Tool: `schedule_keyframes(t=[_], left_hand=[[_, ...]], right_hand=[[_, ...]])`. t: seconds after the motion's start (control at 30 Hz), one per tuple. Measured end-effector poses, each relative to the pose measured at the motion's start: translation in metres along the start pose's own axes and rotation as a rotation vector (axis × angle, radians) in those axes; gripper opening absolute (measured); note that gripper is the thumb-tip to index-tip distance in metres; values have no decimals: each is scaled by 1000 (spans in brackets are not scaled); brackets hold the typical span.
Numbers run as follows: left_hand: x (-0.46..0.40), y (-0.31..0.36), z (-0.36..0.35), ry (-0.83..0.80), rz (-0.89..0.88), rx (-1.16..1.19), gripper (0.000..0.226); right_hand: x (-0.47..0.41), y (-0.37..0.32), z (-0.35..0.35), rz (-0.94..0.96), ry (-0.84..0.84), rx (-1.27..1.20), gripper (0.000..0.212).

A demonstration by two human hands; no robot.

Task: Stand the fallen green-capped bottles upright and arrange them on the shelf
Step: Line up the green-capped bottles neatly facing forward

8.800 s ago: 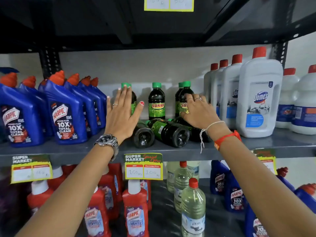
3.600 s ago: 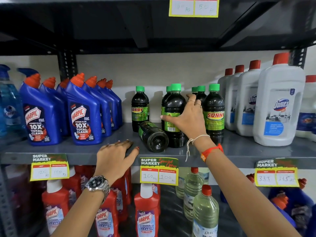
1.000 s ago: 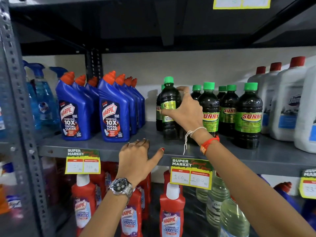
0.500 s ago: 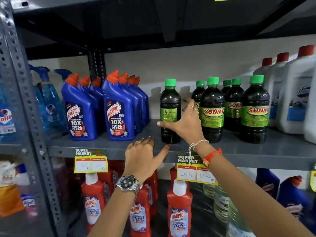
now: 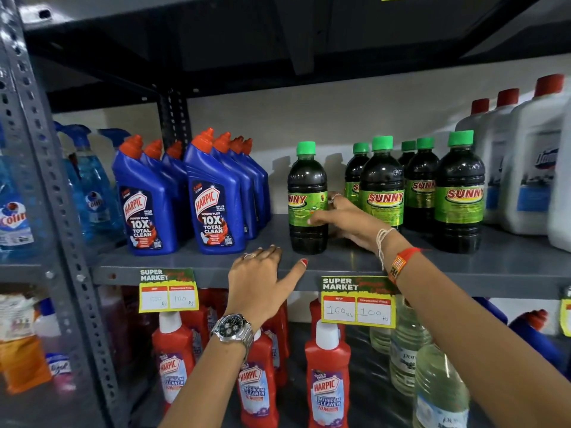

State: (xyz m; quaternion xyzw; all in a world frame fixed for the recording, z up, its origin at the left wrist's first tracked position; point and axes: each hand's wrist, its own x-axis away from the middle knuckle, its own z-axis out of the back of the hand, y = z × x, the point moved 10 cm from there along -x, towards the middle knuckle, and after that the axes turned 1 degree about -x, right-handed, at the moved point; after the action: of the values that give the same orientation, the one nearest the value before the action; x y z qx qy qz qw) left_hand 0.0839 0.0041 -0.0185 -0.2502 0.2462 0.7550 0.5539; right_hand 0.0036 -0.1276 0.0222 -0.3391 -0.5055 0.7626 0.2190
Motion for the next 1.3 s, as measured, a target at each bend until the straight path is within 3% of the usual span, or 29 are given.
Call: schedule_keyframes(t=[0.13,0.23,0.47,0.63,0.73,0.8,0.93,1.0,1.13,1.23,1.3], left_hand=[[-1,-1,1,21,12,-18,78],[-1,-1,2,25,14,-20,80],[-2,-1,4,69,10,-16,78],[-1,-2,5,87,15,-13,78],[0,-2,7,94,21,-5,77],[0,-3,8,79,24,12,77],[-9,-9,-1,-53,60,260,86],[-21,-3,-2,-104,53,436,92],[-54,8,-16,-239,148,826,97],[-64,9,-34,-328,229,1034,75],[-63,7,-40,-356,242,1115,60]], right_hand=[[2,-10,15,83,297,412,94],[7,-23,13,215,456,660,100],[-9,-2,17,41,275,301,86],[-1,-5,6,41,134,321,82],[21,-19,19,157,248,344,81],[45,-27,39,251,388,301,69],[98,-30,89,346,728,376,36],[106,-25,104,299,802,470,41],[90,2,117,119,702,500,79],[75,22,116,21,534,372,94],[68,30,112,-11,432,286,92]])
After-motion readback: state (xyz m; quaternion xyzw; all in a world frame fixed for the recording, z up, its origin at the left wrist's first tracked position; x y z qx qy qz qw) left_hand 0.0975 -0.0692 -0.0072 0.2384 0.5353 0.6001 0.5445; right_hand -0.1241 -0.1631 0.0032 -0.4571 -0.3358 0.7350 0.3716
